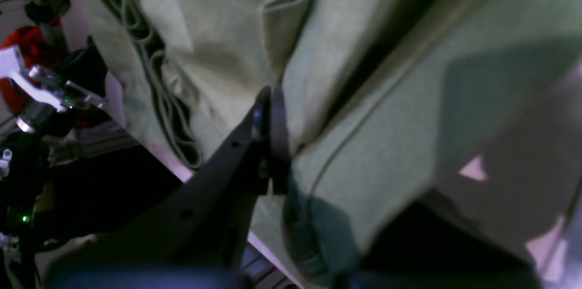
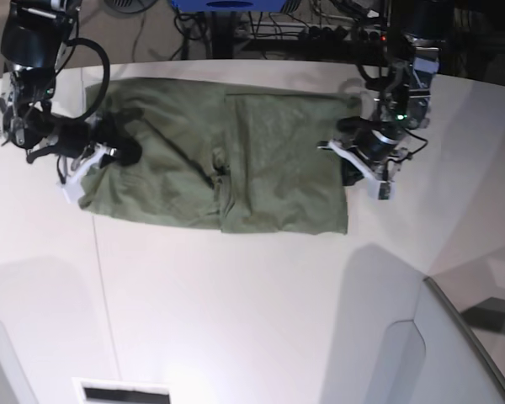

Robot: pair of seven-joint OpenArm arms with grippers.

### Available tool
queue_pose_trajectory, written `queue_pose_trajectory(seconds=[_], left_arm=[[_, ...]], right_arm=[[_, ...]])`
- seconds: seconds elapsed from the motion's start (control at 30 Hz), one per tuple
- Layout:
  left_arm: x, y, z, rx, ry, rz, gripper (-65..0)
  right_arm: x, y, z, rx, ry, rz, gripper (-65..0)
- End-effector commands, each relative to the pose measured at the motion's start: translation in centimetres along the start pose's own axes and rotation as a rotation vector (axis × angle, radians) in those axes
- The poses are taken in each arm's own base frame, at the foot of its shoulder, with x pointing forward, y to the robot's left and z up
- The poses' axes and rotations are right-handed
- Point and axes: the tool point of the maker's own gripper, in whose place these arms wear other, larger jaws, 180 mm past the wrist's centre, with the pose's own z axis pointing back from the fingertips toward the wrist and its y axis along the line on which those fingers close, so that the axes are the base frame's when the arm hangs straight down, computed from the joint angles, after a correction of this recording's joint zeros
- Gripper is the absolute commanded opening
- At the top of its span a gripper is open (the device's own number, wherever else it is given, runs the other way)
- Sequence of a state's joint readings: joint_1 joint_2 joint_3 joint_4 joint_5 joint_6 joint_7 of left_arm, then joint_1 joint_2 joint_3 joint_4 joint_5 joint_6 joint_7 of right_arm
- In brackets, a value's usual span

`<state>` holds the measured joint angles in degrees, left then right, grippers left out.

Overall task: Layout the t-shirt on the table in an organized manner, then fold the t-shirt properly
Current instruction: 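Move both grippers to the shirt's short ends and grasp them, then fold the shirt end held by the right gripper over toward the left gripper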

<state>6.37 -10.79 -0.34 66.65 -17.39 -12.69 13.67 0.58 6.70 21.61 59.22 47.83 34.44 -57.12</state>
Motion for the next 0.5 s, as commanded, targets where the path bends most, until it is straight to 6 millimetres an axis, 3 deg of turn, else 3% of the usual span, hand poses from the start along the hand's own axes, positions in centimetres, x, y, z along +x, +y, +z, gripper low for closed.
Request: queue_pose_trajectory(seconds=[0.0,0.13,0.3,0.47], left_arm=[[-1.2,-1.0,-0.2,-0.022,0.066,-0.015,-65.0],[-1.1,-2.3,-0.6,-0.041,0.062,0.002,-65.0],[0.0,-2.3,-1.1,-0.043,0.046,-0.001,-65.0],[1.3,-1.9,-1.3,-0.038,0.024,-0.012,-65.0]], right_arm=[[1.7,0.5,0.7,0.003,-0.044,0.019,-64.5],[2.6,1.3,2.0,-0.045,-0.050,0.006,-64.5],[3.5,5.3,2.7,-0.036,-0.057,0.094,-64.5],[3.0,9.9,1.0,0.000,-0.001,0.156,-64.5]])
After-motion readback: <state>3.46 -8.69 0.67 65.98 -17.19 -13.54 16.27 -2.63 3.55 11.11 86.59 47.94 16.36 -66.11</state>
